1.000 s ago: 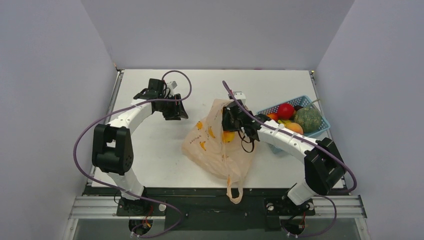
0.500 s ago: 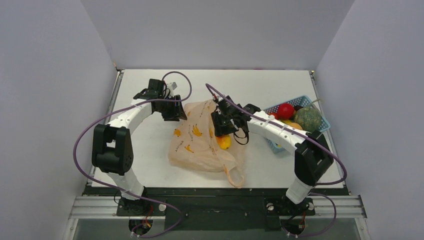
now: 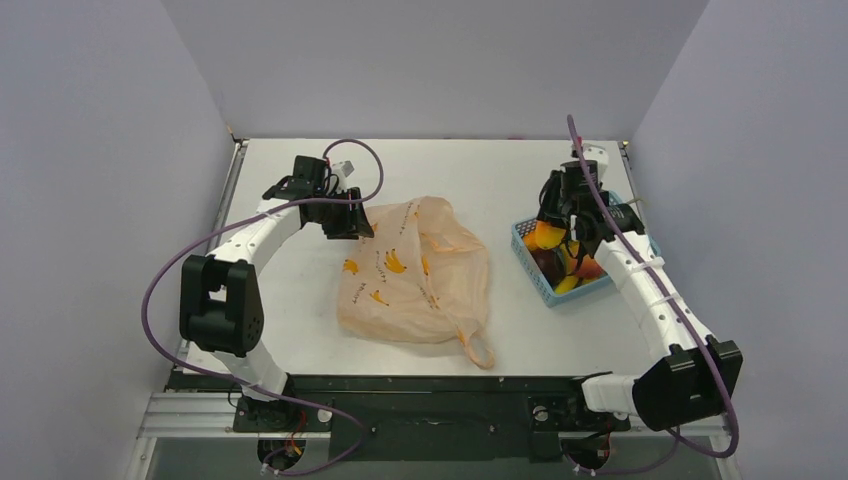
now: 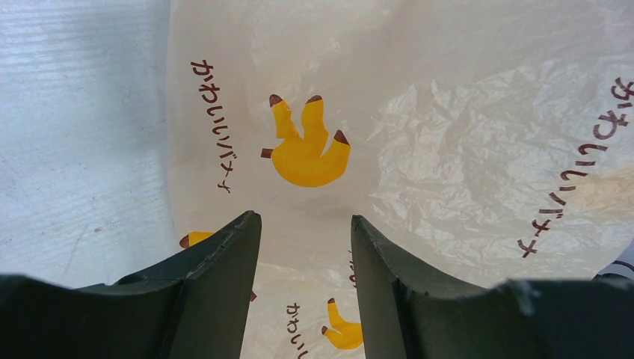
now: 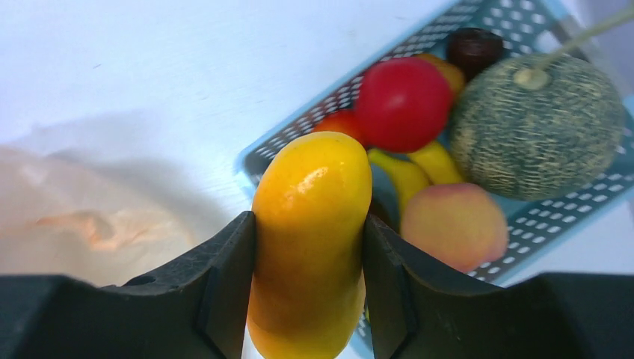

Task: Take the fake fruits out of the plastic bag
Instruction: Place the fake fruit in the bin, then reset both arms

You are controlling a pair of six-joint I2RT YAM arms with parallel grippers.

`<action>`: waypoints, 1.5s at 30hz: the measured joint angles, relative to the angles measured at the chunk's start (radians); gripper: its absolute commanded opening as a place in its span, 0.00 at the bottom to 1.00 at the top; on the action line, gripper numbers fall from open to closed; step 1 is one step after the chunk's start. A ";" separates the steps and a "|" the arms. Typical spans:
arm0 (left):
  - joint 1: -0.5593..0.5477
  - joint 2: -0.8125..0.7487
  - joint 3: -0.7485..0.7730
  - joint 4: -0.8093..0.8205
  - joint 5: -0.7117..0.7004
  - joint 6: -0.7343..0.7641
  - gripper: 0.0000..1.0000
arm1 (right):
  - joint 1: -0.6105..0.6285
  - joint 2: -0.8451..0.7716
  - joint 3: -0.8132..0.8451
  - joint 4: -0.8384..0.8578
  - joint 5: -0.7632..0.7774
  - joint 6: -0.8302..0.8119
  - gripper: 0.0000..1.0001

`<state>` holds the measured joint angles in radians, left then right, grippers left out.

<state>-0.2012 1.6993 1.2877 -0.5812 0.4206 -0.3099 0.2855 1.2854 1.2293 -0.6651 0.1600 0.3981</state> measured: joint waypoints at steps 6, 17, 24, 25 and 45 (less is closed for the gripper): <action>0.000 -0.008 0.000 0.000 0.003 0.001 0.46 | -0.098 0.078 -0.052 0.052 0.091 0.030 0.09; 0.000 -0.011 0.000 0.000 0.010 0.003 0.45 | -0.102 0.225 -0.056 0.080 0.240 0.024 0.55; 0.000 -0.039 0.000 0.006 0.029 0.003 0.47 | -0.090 0.203 -0.069 0.084 0.275 0.001 0.69; 0.000 -0.047 0.000 0.011 0.030 0.003 0.47 | -0.086 0.191 -0.072 0.083 0.282 -0.003 0.69; -0.040 -0.354 -0.125 0.155 -0.047 0.031 0.55 | 0.207 -0.444 -0.164 0.056 0.216 -0.002 0.70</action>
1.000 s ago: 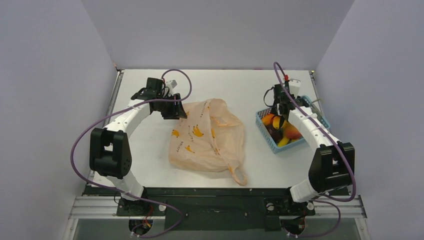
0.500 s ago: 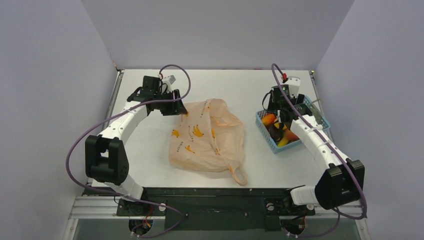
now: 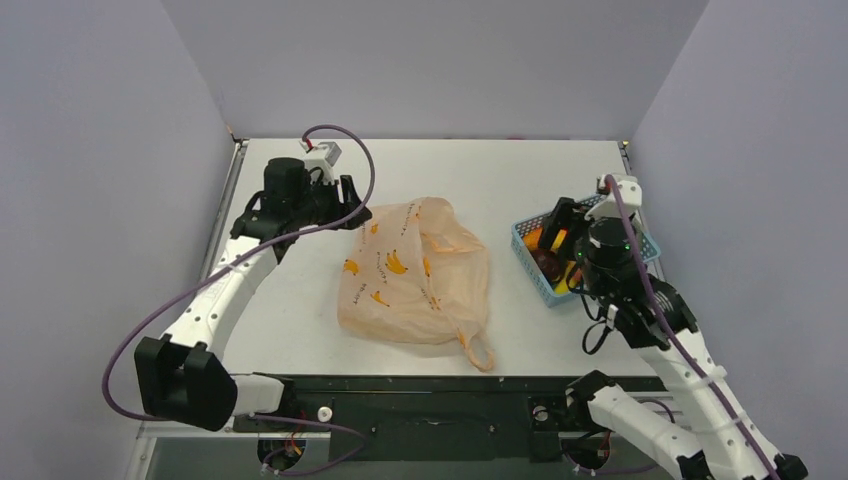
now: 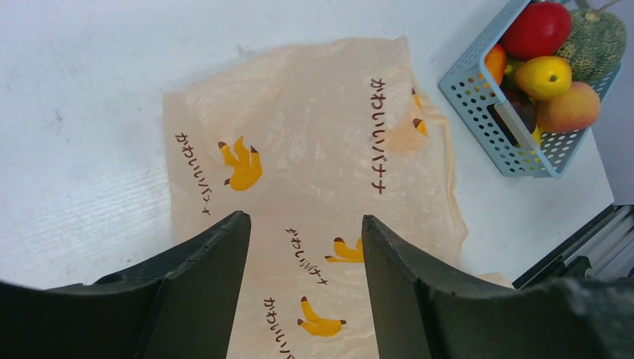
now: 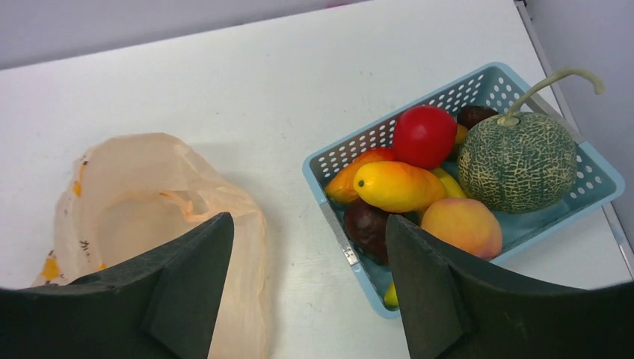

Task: Take the fake fruits out of the plastic bag
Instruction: Reset both arms

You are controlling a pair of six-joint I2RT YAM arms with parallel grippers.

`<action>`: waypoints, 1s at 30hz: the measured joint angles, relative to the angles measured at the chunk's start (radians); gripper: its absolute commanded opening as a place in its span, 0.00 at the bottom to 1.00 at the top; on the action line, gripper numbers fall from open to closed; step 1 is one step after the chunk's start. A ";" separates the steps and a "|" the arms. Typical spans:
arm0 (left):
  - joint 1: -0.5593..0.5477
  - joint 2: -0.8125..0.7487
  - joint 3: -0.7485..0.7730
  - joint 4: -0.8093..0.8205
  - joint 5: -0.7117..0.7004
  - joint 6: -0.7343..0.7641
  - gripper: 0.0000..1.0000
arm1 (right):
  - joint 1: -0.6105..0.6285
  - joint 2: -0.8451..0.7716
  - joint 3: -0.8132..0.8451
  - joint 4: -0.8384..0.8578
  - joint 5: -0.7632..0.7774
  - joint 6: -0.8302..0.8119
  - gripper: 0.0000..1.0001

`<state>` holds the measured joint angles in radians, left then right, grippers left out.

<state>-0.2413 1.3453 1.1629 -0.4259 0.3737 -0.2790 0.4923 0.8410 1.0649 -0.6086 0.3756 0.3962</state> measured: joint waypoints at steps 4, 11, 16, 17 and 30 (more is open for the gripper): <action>-0.008 -0.102 -0.013 0.038 -0.012 0.002 0.55 | 0.000 -0.134 0.000 -0.034 -0.020 -0.002 0.71; -0.006 -0.281 0.029 -0.011 -0.039 -0.013 0.64 | 0.000 -0.363 0.031 -0.070 -0.010 -0.027 0.79; -0.006 -0.465 0.153 -0.071 -0.100 -0.029 0.74 | 0.000 -0.466 0.073 -0.074 0.068 -0.052 0.80; -0.006 -0.510 0.177 -0.072 -0.114 -0.031 0.76 | 0.000 -0.480 0.080 -0.074 0.089 -0.057 0.80; -0.006 -0.764 0.219 -0.079 -0.281 -0.088 0.77 | 0.000 -0.554 0.127 -0.083 0.239 -0.082 0.86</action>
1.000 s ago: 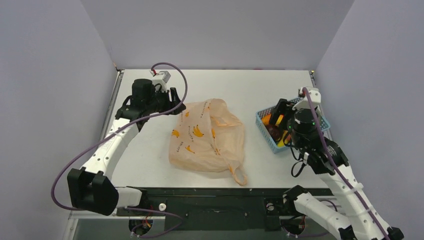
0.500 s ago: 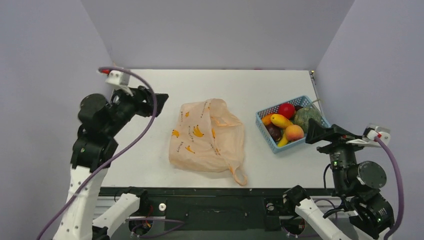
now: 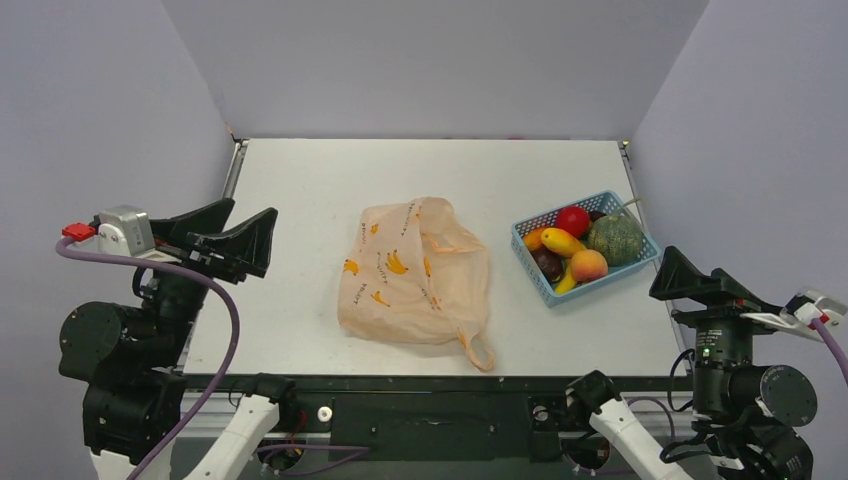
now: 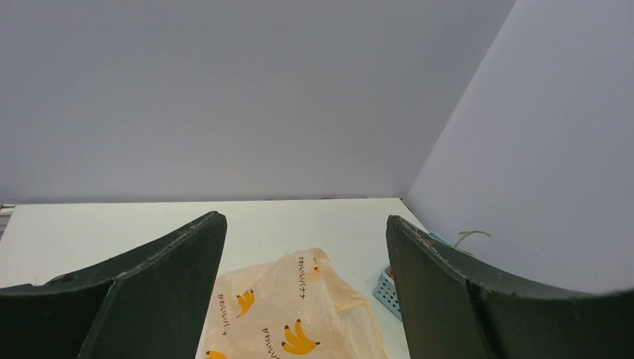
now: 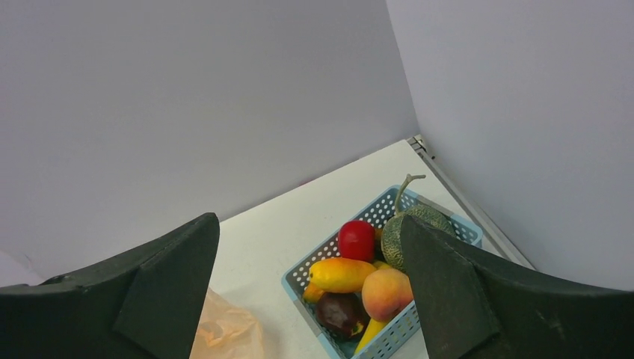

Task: Take the fake fruits out of the plastic bag
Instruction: Reset both arms

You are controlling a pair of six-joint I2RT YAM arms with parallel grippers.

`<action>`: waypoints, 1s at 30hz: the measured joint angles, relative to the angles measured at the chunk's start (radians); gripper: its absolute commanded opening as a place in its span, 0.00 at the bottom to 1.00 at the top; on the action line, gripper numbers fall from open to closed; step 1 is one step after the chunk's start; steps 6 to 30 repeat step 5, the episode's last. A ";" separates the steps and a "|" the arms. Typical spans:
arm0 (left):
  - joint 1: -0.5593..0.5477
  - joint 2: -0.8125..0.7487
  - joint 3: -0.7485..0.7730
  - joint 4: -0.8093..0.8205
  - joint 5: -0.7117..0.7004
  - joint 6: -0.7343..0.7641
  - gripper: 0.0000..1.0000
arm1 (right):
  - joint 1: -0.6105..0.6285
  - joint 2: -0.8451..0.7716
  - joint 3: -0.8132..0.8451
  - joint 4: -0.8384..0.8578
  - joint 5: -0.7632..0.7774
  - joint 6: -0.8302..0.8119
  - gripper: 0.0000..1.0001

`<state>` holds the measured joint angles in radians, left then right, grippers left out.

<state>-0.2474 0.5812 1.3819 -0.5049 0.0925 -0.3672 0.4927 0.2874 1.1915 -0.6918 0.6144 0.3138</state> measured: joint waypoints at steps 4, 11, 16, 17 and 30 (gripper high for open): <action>0.000 -0.007 -0.010 -0.019 -0.040 -0.016 0.77 | 0.000 -0.013 0.000 0.000 0.024 0.004 0.87; 0.000 -0.009 -0.010 -0.019 -0.046 -0.019 0.77 | 0.000 -0.014 0.000 0.000 0.032 0.007 0.87; 0.000 -0.009 -0.010 -0.019 -0.046 -0.019 0.77 | 0.000 -0.014 0.000 0.000 0.032 0.007 0.87; 0.000 -0.009 -0.010 -0.019 -0.046 -0.019 0.77 | 0.000 -0.014 0.000 0.000 0.032 0.007 0.87; 0.000 -0.009 -0.010 -0.019 -0.046 -0.019 0.77 | 0.000 -0.014 0.000 0.000 0.032 0.007 0.87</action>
